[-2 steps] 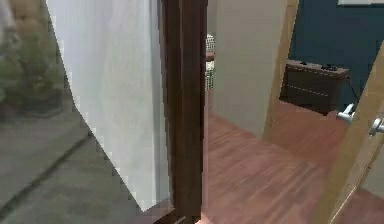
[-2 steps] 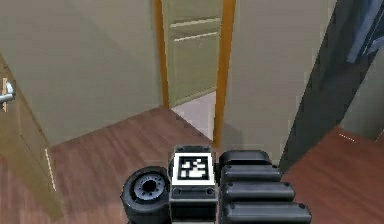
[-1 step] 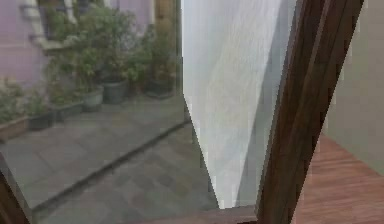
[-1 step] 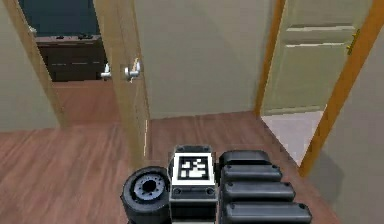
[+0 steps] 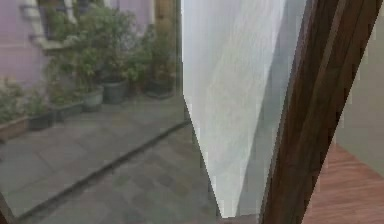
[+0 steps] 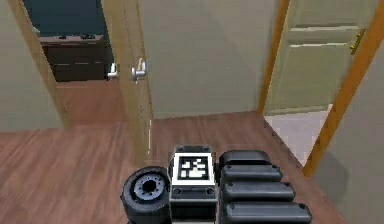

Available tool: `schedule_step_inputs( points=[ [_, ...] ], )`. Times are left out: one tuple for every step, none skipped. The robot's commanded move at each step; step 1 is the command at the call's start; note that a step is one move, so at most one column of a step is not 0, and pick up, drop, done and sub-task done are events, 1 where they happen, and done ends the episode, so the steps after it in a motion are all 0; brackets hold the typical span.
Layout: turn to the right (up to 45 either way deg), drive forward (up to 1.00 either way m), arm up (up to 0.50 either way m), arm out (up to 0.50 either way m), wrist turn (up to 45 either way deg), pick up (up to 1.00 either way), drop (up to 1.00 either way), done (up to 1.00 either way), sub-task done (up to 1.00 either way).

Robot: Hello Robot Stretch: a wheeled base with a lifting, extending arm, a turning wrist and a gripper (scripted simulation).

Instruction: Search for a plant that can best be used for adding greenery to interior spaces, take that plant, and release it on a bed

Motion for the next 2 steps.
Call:
schedule_step_inputs(
  points=[
    [45.0, 0.0, 0.0, 0.0, 0.0, 0.0, 0.0, 0.0, 0.0],
    [45.0, 0.0, 0.0, 0.0, 0.0, 0.0, 0.0, 0.0, 0.0]
  ],
)
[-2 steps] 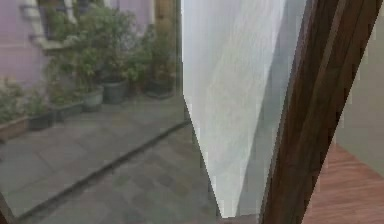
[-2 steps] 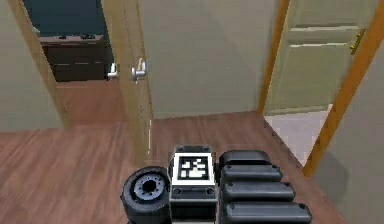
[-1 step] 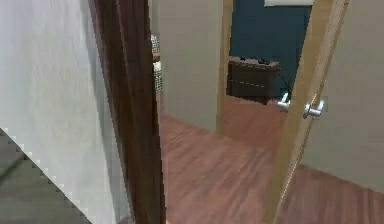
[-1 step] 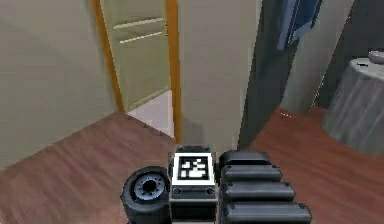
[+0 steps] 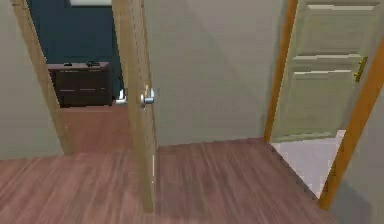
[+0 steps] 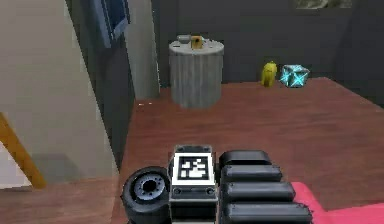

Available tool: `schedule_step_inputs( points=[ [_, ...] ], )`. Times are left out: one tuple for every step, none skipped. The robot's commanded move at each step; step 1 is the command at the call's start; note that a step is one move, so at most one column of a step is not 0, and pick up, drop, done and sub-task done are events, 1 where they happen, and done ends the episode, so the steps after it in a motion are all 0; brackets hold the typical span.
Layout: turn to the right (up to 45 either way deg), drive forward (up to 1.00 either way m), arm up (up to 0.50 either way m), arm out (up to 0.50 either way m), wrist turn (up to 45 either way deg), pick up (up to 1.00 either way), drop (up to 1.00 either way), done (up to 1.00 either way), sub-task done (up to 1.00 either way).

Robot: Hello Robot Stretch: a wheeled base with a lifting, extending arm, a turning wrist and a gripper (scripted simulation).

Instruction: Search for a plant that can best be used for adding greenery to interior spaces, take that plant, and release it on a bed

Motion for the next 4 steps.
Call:
schedule_step_inputs(
  points=[
    [45.0, 0.0, 0.0, 0.0, 0.0, 0.0, 0.0, 0.0, 0.0],
    [24.0, 0.0, 0.0, 0.0, 0.0, 0.0, 0.0, 0.0, 0.0],
    [0.0, 0.15, 0.0, 0.0, 0.0, 0.0, 0.0, 0.0, 0.0],
    [-45.0, 0.0, 0.0, 0.0, 0.0, 0.0, 0.0, 0.0, 0.0]
  ],
)
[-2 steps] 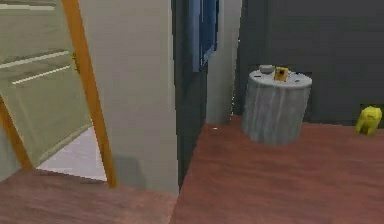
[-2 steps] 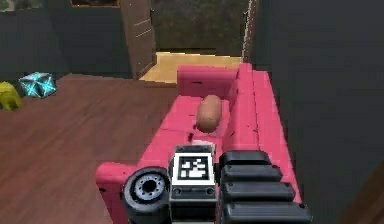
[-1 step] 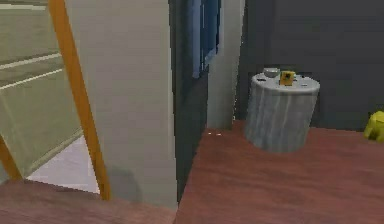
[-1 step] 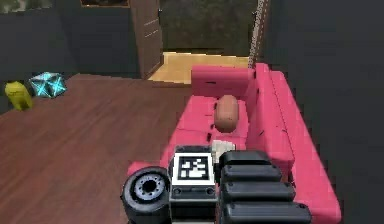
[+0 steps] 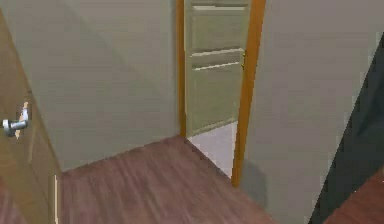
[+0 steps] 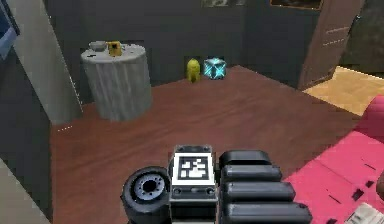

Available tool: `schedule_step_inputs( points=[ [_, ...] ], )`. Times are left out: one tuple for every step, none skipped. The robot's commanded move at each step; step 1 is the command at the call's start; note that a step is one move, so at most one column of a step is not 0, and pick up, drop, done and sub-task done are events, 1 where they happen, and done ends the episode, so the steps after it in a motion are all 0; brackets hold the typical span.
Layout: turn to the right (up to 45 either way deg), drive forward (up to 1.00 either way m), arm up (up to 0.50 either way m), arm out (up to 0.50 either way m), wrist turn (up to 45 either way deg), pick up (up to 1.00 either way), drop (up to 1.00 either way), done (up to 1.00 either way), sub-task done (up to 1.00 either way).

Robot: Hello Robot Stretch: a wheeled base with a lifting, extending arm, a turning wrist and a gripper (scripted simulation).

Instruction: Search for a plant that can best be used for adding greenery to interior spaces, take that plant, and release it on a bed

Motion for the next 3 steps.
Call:
schedule_step_inputs(
  points=[
    [-45.0, 0.0, 0.0, 0.0, 0.0, 0.0, 0.0, 0.0, 0.0],
    [-9.0, 0.0, 0.0, 0.0, 0.0, 0.0, 0.0, 0.0, 0.0],
    [0.0, 0.75, 0.0, 0.0, 0.0, 0.0, 0.0, 0.0, 0.0]
  ],
)
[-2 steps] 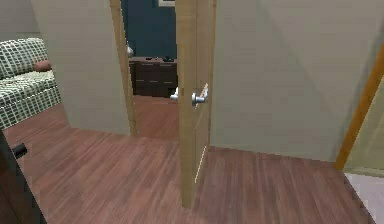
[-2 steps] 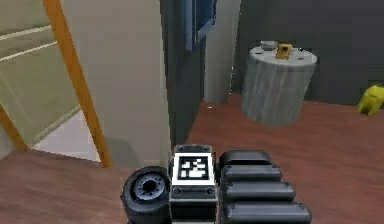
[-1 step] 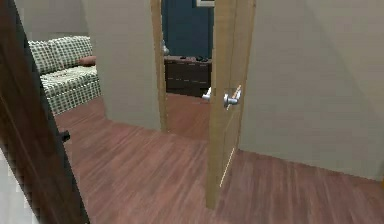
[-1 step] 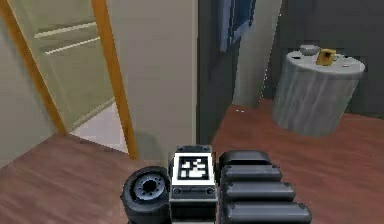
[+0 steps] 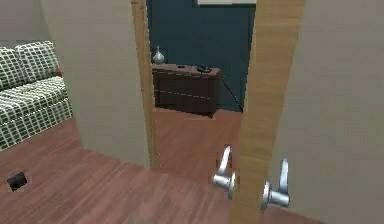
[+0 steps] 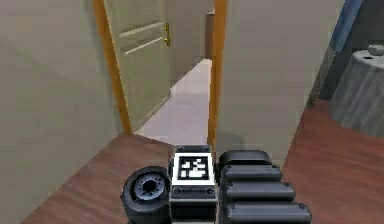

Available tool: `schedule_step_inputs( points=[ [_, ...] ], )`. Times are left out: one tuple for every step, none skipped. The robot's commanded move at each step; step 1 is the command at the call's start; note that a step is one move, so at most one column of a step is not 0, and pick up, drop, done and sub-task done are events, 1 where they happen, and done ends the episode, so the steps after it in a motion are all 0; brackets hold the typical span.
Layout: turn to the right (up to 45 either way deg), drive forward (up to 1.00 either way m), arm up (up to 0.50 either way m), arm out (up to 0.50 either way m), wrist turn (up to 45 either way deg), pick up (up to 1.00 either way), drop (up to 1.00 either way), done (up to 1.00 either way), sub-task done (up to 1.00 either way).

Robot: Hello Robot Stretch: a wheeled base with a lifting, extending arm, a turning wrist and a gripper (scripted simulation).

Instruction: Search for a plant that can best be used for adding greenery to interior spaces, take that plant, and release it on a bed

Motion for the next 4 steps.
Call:
schedule_step_inputs(
  points=[
    [-45.0, 0.0, 0.0, 0.0, 0.0, 0.0, 0.0, 0.0, 0.0],
    [-12.0, 0.0, 0.0, 0.0, 0.0, 0.0, 0.0, 0.0, 0.0],
    [0.0, 0.15, 0.0, 0.0, 0.0, 0.0, 0.0, 0.0, 0.0],
    [36.0, 0.0, 0.0, 0.0, 0.0, 0.0, 0.0, 0.0, 0.0]
  ],
)
